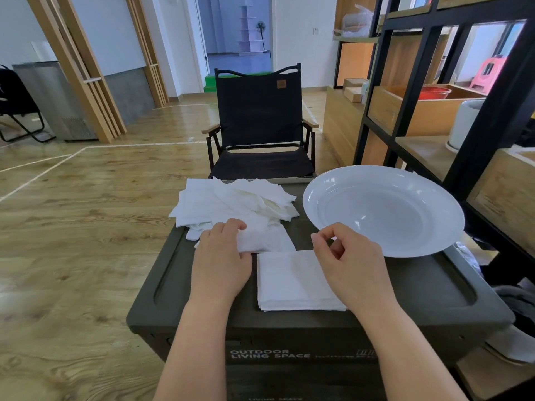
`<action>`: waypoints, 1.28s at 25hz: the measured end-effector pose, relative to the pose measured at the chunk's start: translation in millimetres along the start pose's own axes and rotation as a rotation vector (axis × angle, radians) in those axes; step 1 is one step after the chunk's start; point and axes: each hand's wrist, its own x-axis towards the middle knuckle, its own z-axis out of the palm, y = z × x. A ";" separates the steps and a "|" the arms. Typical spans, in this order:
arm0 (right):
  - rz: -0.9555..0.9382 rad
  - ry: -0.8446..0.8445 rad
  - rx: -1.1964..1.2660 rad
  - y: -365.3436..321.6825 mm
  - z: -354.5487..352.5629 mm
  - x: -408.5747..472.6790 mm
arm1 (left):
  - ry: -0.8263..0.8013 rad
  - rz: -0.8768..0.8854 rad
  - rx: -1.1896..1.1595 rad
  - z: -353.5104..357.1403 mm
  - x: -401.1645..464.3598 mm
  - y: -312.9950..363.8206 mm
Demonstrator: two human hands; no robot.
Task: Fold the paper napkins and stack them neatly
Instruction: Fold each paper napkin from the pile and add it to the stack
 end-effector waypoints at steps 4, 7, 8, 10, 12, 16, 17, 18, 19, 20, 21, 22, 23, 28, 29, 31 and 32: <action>-0.010 0.020 0.016 0.4 -0.8 0.0 | 0.214 -0.025 -0.061 -6.8 1.1 4.4; -0.031 0.052 0.050 -1.2 1.1 -0.9 | 0.256 -0.047 -0.193 -16.5 -0.4 9.9; -0.036 0.057 0.064 -1.4 1.9 -1.4 | 0.223 -0.065 -0.244 -19.1 -1.1 11.2; -0.039 0.051 0.080 -1.8 3.3 -2.1 | 0.138 -0.147 -0.312 -21.9 -2.4 14.3; -0.038 0.046 0.076 -2.4 4.4 -2.5 | 0.098 -0.216 -0.352 -22.4 -3.2 15.4; -0.027 0.037 0.083 -4.9 3.4 -3.8 | 0.195 -0.194 -0.344 -26.9 -5.3 15.7; -0.029 0.041 0.094 -6.1 3.4 -4.4 | 0.246 -0.165 -0.364 -31.2 -5.4 17.1; -0.037 0.037 0.121 -8.0 3.4 -4.7 | 0.275 -0.113 -0.395 -37.4 -5.6 19.0; -0.041 0.012 0.165 -10.6 3.7 -4.8 | 0.266 -0.040 -0.442 -43.8 -5.0 20.6; -0.036 -0.043 0.227 -12.4 4.1 -4.5 | 0.212 0.038 -0.528 -51.5 -5.7 25.1; -0.003 -0.119 0.304 -14.7 4.0 -4.0 | 0.129 0.104 -0.661 -58.0 -6.4 30.7; 0.039 -0.200 0.390 -18.0 2.8 -3.7 | 0.038 0.144 -0.831 -63.8 -8.2 37.7; 0.079 -0.271 0.500 -20.3 1.1 -3.6 | -0.031 0.143 -0.999 -67.4 -9.8 43.6; 0.249 -0.279 0.912 -16.9 -14.0 -1.5 | -0.089 -0.098 -1.161 -63.2 -12.6 51.4; 0.256 -0.283 0.841 -15.6 -15.5 -1.1 | -0.067 -0.118 -1.108 -60.8 -11.6 49.9; 0.263 -0.267 0.684 -11.7 -16.3 -0.1 | -0.034 -0.176 -0.965 -56.9 -10.8 46.8; 0.275 -0.249 0.611 -7.7 -15.8 0.9 | -0.054 -0.217 -0.856 -54.2 -10.3 44.0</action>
